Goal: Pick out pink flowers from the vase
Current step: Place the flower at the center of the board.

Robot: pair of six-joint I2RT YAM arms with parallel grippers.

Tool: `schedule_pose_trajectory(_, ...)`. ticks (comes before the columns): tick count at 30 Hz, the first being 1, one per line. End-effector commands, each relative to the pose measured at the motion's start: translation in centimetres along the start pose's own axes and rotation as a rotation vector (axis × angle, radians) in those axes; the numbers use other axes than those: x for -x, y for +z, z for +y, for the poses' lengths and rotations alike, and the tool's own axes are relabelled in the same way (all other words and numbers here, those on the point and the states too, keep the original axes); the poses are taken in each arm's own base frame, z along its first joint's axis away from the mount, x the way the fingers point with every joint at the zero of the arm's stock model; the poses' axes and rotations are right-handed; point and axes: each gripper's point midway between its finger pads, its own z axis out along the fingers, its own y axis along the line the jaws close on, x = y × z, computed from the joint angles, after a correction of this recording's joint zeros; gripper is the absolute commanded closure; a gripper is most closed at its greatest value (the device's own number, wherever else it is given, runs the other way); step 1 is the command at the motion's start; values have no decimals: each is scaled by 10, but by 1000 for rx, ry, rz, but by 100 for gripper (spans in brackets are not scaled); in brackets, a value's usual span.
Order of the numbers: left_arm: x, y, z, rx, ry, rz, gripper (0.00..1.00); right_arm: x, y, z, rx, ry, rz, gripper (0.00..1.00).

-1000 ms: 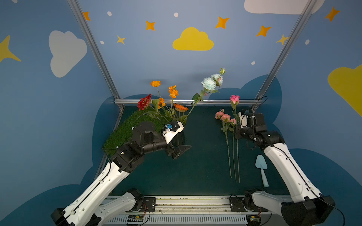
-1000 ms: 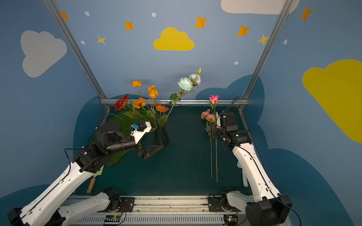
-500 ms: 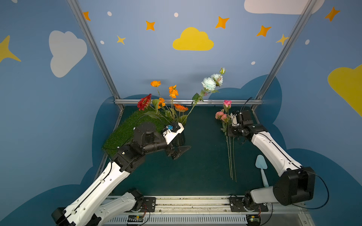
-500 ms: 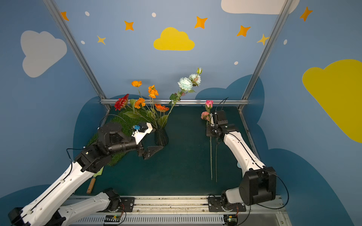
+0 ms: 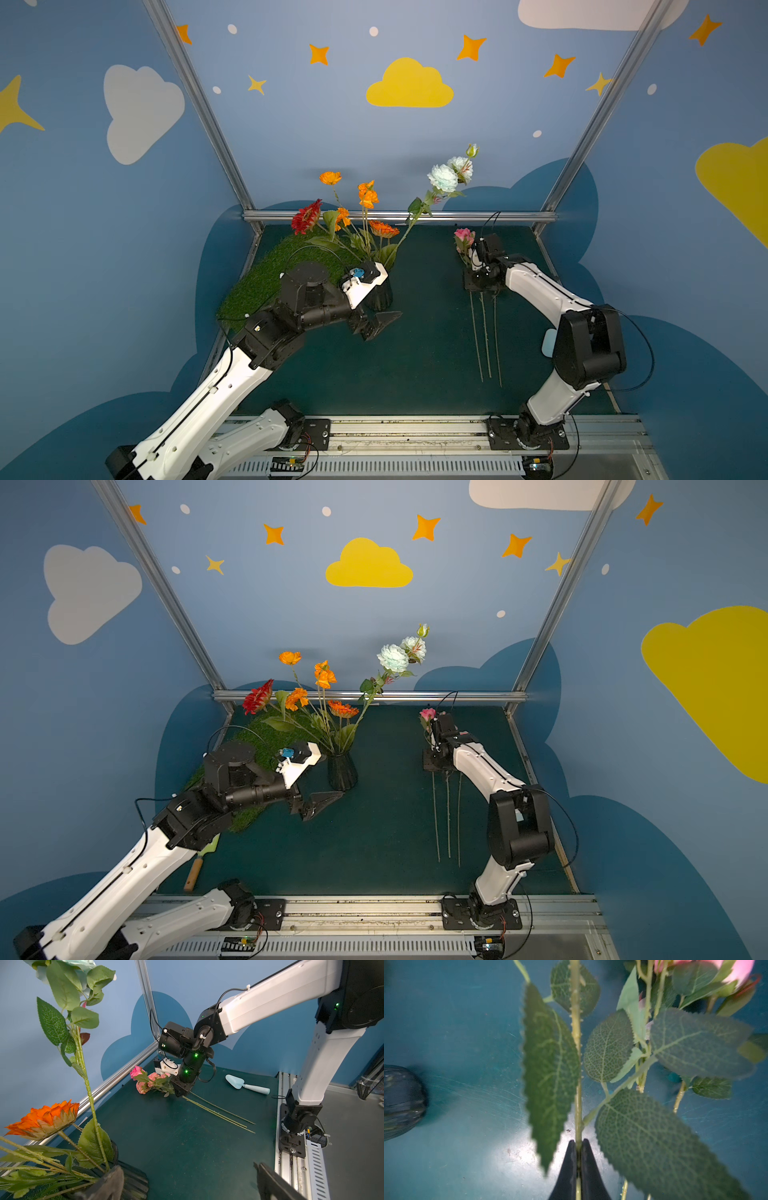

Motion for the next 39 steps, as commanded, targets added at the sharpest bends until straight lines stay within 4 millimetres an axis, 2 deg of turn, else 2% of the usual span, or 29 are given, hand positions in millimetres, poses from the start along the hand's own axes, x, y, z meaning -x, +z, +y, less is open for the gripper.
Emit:
schedule_pose_trajectory(1, -5, -2, 0, 5, 7, 17, 0, 4, 8, 4, 0, 17, 9, 100)
schedule_pose_trajectory(16, -10, -4, 1, 15, -1, 12, 0, -8, 55, -2, -42, -24, 107, 100)
schedule_pose_trajectory(24, -8, -8, 0, 18, -1, 7, 0, -14, 67, -7, -57, -6, 140, 100)
schedule_pose_trajectory(33, -6, -9, -2, 10, -5, 0, 0, -14, 67, -10, -66, 4, 141, 100)
schedule_pose_trajectory(39, -9, -8, -1, 18, -5, 3, 0, -12, 65, -12, -75, 3, 137, 85)
